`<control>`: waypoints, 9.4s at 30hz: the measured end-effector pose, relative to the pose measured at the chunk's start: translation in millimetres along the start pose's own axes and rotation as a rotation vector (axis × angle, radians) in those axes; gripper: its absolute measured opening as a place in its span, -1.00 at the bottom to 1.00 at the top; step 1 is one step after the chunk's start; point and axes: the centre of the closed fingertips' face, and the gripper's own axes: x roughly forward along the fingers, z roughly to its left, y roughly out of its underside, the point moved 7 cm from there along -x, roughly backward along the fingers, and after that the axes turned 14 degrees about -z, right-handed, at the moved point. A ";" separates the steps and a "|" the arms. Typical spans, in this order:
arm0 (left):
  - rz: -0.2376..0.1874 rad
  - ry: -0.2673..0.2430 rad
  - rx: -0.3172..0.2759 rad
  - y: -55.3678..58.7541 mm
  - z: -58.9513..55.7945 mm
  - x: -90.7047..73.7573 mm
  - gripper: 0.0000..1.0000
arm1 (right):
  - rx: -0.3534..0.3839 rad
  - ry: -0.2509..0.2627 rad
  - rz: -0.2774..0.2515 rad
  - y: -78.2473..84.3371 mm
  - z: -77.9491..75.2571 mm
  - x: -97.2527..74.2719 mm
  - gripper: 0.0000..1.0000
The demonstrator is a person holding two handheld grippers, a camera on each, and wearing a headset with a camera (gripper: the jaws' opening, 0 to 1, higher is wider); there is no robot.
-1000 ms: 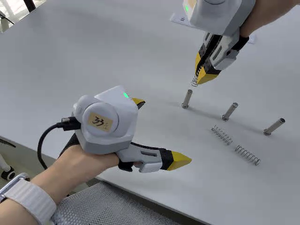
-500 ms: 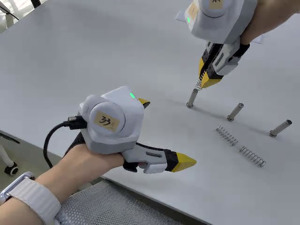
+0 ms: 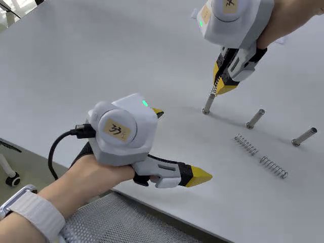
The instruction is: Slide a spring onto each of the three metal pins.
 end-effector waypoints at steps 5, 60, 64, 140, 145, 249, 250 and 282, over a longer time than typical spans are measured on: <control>0.001 0.002 -0.005 0.5 -0.1 -0.3 0.94 | -0.010 -0.006 0.007 0.7 -2.3 2.8 -0.85; 0.016 0.012 -0.023 4.6 -2.5 -3.0 0.88 | 0.000 -0.039 0.085 17.0 -1.4 61.3 -0.84; 0.015 0.009 -0.023 4.2 -2.4 -3.6 0.88 | -0.002 -0.038 0.086 17.7 0.3 59.9 -0.84; 0.036 0.056 0.050 -12.5 4.1 9.7 0.87 | 0.383 0.395 -0.482 85.0 88.5 -8.1 0.99; 0.042 0.073 0.063 -13.8 3.6 13.9 0.87 | 0.422 0.427 -0.495 93.1 103.6 -12.4 0.99; 0.331 0.592 0.513 -15.9 -28.0 135.7 -0.36 | 0.947 0.748 -0.587 183.9 272.2 -21.5 0.97; 0.336 0.598 0.523 -15.2 -28.2 136.2 -0.39 | 0.949 0.748 -0.587 184.0 272.6 -21.0 0.97; 0.438 0.654 0.529 -8.7 -29.5 140.4 -0.83 | 0.977 0.759 -0.607 182.7 277.7 -16.8 0.95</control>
